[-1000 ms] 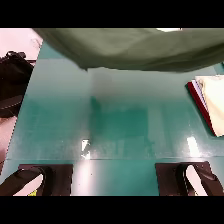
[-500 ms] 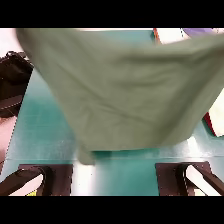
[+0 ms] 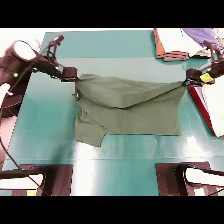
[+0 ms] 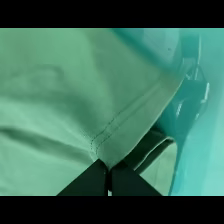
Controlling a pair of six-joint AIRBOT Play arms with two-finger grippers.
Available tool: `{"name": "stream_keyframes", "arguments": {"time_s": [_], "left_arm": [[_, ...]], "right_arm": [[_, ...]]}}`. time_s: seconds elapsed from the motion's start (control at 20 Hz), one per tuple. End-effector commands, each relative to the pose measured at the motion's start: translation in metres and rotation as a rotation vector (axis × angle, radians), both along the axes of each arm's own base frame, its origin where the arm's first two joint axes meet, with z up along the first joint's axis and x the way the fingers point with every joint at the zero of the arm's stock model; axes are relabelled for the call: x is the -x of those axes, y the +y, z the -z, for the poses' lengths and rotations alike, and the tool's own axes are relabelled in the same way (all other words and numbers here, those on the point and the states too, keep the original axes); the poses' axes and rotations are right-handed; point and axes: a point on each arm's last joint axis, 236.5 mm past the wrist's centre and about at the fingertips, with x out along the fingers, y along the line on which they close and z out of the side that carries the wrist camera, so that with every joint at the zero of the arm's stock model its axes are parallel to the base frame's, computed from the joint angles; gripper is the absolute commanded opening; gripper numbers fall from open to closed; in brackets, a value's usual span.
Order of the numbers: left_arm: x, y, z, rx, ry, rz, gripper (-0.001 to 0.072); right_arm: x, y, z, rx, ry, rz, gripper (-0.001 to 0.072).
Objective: Fold the shirts.
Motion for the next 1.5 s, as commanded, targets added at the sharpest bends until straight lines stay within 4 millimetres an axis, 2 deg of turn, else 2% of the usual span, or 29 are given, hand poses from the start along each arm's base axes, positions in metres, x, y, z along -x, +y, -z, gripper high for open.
{"name": "stream_keyframes", "arguments": {"time_s": [0.0,0.05,0.1,0.15,0.25,0.3,0.35,0.45,0.55,0.75,0.85,0.9,1.0,1.1,1.3,1.35,1.4,1.45], "left_arm": [[-0.044,0.005,0.005,0.019,-0.116,-0.086,0.0035],[-0.051,0.009,-0.01,0.025,-0.149,-0.098,0.0278],[-0.055,0.015,-0.025,0.032,-0.169,-0.108,0.0515],[-0.057,0.023,-0.039,0.033,-0.177,-0.112,0.0541],[-0.047,0.049,-0.059,0.015,-0.147,-0.111,0.0541],[-0.037,0.064,-0.058,0.005,-0.105,-0.116,0.054],[-0.022,0.08,-0.049,-0.008,-0.034,-0.12,0.054],[0.009,0.103,-0.017,-0.016,0.124,-0.129,0.054],[0.039,0.11,0.024,-0.008,0.233,-0.162,0.054],[0.118,0.088,0.111,-0.005,0.419,-0.163,0.0539],[0.151,0.067,0.143,-0.007,0.486,-0.119,0.0539],[0.16,0.057,0.152,-0.004,0.501,-0.102,0.0539],[0.166,0.038,0.162,-0.002,0.494,-0.076,0.0539],[0.168,0.027,0.162,-0.009,0.483,-0.047,0.0539],[0.17,0.023,0.162,-0.008,0.491,-0.049,0.0539],[0.17,0.023,0.162,-0.008,0.492,-0.049,0.0492],[0.17,0.022,0.161,-0.004,0.491,-0.049,0.0325],[0.17,0.021,0.161,0.003,0.493,-0.049,0.0233]], "right_arm": [[-0.03,-0.009,0.0,0.029,-0.043,0.027,0.0019],[-0.037,-0.015,-0.012,0.032,-0.077,0.039,0.0148],[-0.04,-0.022,-0.024,0.038,-0.105,0.052,0.0346],[-0.039,-0.029,-0.033,0.041,-0.109,0.061,0.0358],[-0.025,-0.038,-0.042,0.044,-0.088,0.067,0.0357],[-0.017,-0.044,-0.043,0.046,-0.081,0.073,0.0357],[-0.008,-0.046,-0.04,0.045,-0.073,0.08,0.0356],[0.011,-0.047,-0.032,0.044,-0.052,0.08,0.0356],[0.026,-0.041,-0.022,0.036,-0.039,0.071,0.0356],[0.029,-0.008,-0.02,-0.086,-0.108,0.061,0.0355],[0.026,0.004,-0.021,-0.137,-0.132,0.065,0.0355],[0.026,0.009,-0.021,-0.161,-0.135,0.058,0.0355],[0.027,0.012,-0.02,-0.172,-0.127,0.053,0.0355],[0.03,0.013,-0.02,-0.173,-0.119,0.048,0.0355],[0.031,0.013,-0.029,-0.164,-0.148,0.048,0.0336],[0.031,0.013,-0.033,-0.159,-0.163,0.05,0.0318],[0.03,0.012,-0.037,-0.154,-0.181,0.052,0.0315],[0.03,0.012,-0.041,-0.15,-0.197,0.054,0.0315]]}}
